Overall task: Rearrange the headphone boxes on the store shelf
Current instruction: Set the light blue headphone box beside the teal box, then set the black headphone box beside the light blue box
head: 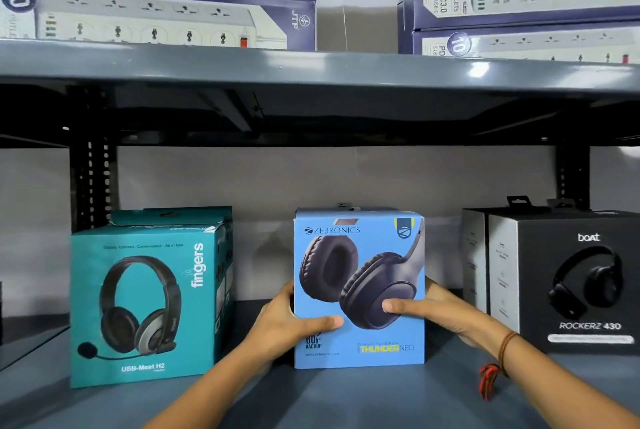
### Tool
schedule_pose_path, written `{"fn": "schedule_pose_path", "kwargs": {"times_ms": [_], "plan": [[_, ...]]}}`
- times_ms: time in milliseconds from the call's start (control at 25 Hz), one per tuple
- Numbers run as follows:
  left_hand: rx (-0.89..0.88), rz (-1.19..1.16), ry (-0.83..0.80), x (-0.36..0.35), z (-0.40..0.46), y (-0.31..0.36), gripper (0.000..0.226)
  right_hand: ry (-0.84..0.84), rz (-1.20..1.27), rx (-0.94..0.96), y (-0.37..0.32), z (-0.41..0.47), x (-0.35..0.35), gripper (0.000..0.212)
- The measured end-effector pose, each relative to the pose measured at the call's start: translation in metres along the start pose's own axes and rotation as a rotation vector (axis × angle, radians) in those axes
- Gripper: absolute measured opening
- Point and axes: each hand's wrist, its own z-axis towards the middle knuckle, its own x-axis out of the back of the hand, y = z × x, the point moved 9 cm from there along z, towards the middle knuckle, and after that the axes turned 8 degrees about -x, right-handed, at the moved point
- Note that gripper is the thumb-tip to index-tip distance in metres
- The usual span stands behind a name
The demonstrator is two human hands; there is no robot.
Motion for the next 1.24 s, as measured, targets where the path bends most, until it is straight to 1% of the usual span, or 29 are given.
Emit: {"fn": "schedule_pose_path", "kwargs": {"times_ms": [40,80,160,200,240,280,360,440,520,600,680,720,760,800,840,880,920,960,1040,1160,1240], "plan": [[-0.032,-0.009,0.041,0.002,-0.003,0.010,0.090,0.003,0.004,0.006,-0.002,-0.001,0.002,0.061],[-0.089,0.006,0.113,0.005,-0.005,0.023,0.102,0.027,0.008,0.023,-0.005,-0.004,0.007,0.072],[-0.231,0.070,0.285,0.012,-0.013,0.064,0.125,0.117,-0.001,0.082,-0.018,-0.014,0.021,0.109],[-0.313,0.060,0.354,0.012,-0.018,0.089,0.127,0.162,0.014,0.108,-0.026,-0.022,0.028,0.123],[-0.404,0.031,0.397,0.008,-0.020,0.113,0.125,0.209,0.043,0.134,-0.035,-0.032,0.036,0.130],[-0.486,-0.001,0.413,-0.001,-0.021,0.136,0.122,0.254,0.083,0.172,-0.045,-0.043,0.047,0.130],[-0.593,-0.062,0.386,-0.036,-0.017,0.170,0.117,0.359,0.104,0.243,-0.062,-0.067,0.076,0.116],[-0.617,-0.137,0.283,-0.083,-0.010,0.191,0.111,0.478,0.059,0.294,-0.074,-0.090,0.114,0.107],[-0.600,-0.166,0.204,-0.135,0.001,0.201,0.108,0.598,0.032,0.339,-0.074,-0.114,0.161,0.105],[-0.548,-0.153,0.124,-0.180,0.017,0.202,0.109,0.740,0.027,0.374,-0.065,-0.138,0.210,0.100],[-0.433,-0.134,0.028,-0.224,0.039,0.189,0.115,0.864,0.027,0.365,-0.043,-0.158,0.260,0.096],[-0.355,-0.141,-0.026,-0.244,0.049,0.176,0.120,0.896,0.028,0.328,-0.026,-0.163,0.283,0.097],[-0.283,-0.163,-0.074,-0.263,0.057,0.164,0.125,0.897,0.026,0.271,-0.007,-0.165,0.306,0.100],[-0.225,-0.201,-0.115,-0.281,0.066,0.149,0.131,0.861,0.026,0.193,0.014,-0.162,0.324,0.107],[-0.171,-0.223,-0.132,-0.295,0.071,0.137,0.138,0.778,0.028,0.102,0.038,-0.154,0.339,0.115],[-0.119,-0.243,-0.132,-0.306,0.078,0.123,0.146,0.659,0.030,0.016,0.060,-0.144,0.345,0.119],[-0.085,-0.250,-0.142,-0.311,0.082,0.113,0.152,0.532,0.031,-0.044,0.078,-0.135,0.341,0.117],[-0.063,-0.266,-0.156,-0.316,0.084,0.104,0.154,0.419,0.038,-0.081,0.094,-0.125,0.336,0.111],[-0.022,-0.258,-0.184,-0.324,0.088,0.090,0.139,0.274,0.075,-0.121,0.121,-0.108,0.332,0.110],[-0.021,-0.166,-0.220,-0.332,0.092,0.081,0.107,0.192,0.156,-0.140,0.136,-0.090,0.331,0.107],[-0.031,-0.117,-0.242,-0.333,0.093,0.078,0.102,0.170,0.186,-0.143,0.140,-0.081,0.332,0.100]]}}
